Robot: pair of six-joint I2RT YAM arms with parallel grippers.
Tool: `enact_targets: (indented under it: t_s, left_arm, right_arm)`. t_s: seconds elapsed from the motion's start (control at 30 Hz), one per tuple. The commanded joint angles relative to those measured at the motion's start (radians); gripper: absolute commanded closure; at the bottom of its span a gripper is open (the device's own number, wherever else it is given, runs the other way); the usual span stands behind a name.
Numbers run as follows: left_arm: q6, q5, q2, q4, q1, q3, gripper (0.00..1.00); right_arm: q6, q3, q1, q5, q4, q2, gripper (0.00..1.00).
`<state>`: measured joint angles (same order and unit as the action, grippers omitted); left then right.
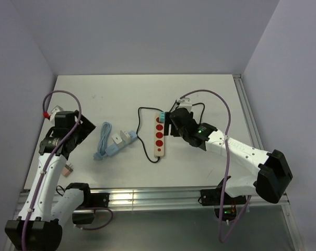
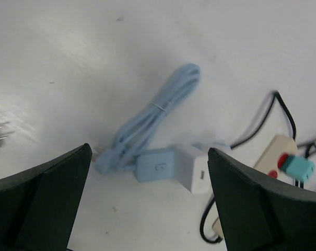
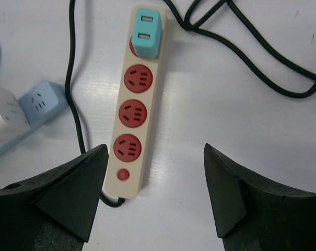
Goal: Insert the plug
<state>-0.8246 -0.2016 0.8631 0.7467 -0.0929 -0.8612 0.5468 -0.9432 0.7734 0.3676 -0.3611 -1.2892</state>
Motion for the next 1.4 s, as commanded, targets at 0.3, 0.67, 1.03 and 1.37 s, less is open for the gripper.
enact_targets:
  t_s: [0.3,0.67,1.03,1.37]
  left_arm:
    - [-0.277,-0.2,0.097,0.338,0.282,-0.078,0.0]
    - [-0.525,-0.265,0.106,0.416,0.366,-0.028,0.01]
    - [-0.639,-0.172,0.096,0.356,0.524,0.166,0.03]
    - [-0.686,-0.251,-0.007,0.266,0.555,0.234,0.04]
  right_arm:
    - [-0.031,0.064,-0.005,-0.081,-0.042,0.125,0.21]
    - [-0.082,0.026,0.009,-0.133,-0.11,0.134,0.22]
    - [-0.142,0.073,0.018,-0.173,-0.105,0.202,0.22]
    - [-0.18,0.129,0.018,-0.179,-0.096,0.263,0.22]
